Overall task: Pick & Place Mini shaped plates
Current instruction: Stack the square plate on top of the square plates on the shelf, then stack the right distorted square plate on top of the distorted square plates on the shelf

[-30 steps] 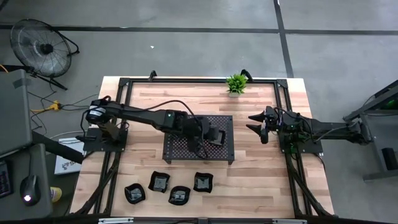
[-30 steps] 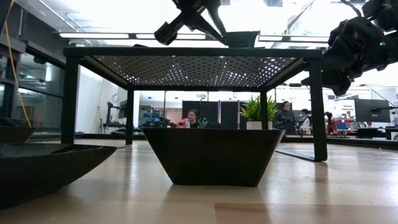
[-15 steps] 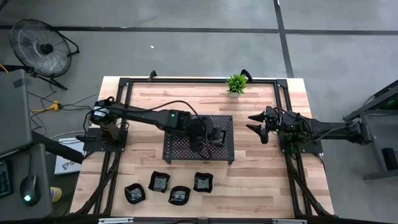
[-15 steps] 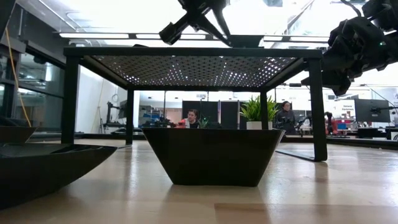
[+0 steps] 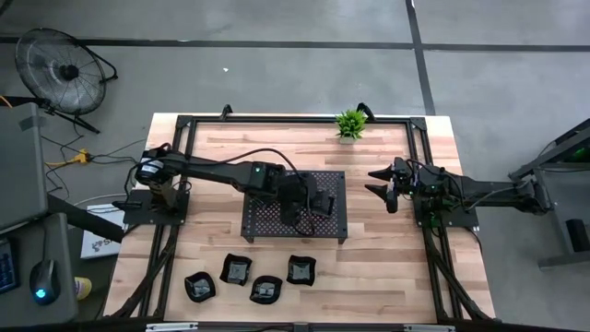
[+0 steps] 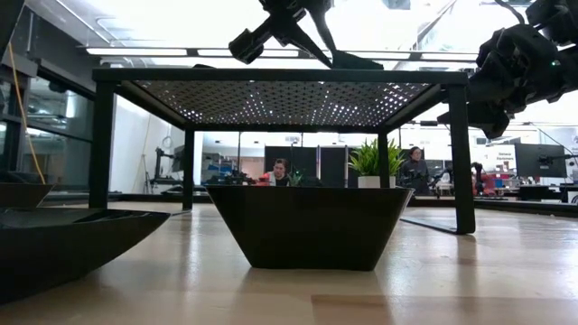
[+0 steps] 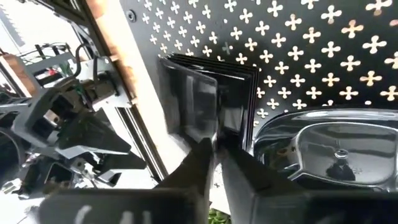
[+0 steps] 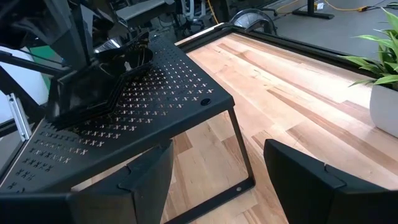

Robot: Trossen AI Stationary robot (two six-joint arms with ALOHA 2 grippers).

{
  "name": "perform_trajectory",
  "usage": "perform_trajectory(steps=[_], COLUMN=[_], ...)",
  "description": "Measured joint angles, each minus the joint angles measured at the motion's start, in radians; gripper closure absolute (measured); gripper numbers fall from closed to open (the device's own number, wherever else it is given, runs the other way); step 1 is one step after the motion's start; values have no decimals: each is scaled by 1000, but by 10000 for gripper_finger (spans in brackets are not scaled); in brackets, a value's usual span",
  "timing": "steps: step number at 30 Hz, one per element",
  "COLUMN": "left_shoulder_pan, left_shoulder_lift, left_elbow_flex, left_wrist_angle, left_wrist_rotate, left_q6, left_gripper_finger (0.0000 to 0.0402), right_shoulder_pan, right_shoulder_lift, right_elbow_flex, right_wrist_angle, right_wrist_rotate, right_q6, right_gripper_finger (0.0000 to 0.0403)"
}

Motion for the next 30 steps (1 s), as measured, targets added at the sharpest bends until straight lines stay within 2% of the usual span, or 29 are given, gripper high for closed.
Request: perform_trajectory(steps=[5,9,19,23,26,30], left_shoulder_pan=[0,0,-6,-27,-43,-68], left_shoulder_lift=[0,0,0,-4,-7,-7], left_elbow_flex=[0,0,0,20,68,153], left_wrist_angle=[0,1,1,-10,-57,-156], left_wrist_rotate=[-31,-52,-130,-205,-261,-298], left_q6=[0,0,0,-15,-77,-276], left_gripper_finger=[326,304,298,298,298,298], right_shoulder_pan=[0,0,0,0,0,0], right_shoulder_lift=[0,0,0,0,0,0], right_elbow_flex=[0,0,0,0,0,0], right_wrist_angle=[0,0,0,0,0,0], right_wrist_rotate=[0,0,0,0,0,0], right_q6=[0,0,0,0,0,0], right_gripper_finger=[157,157,157,157,157,157])
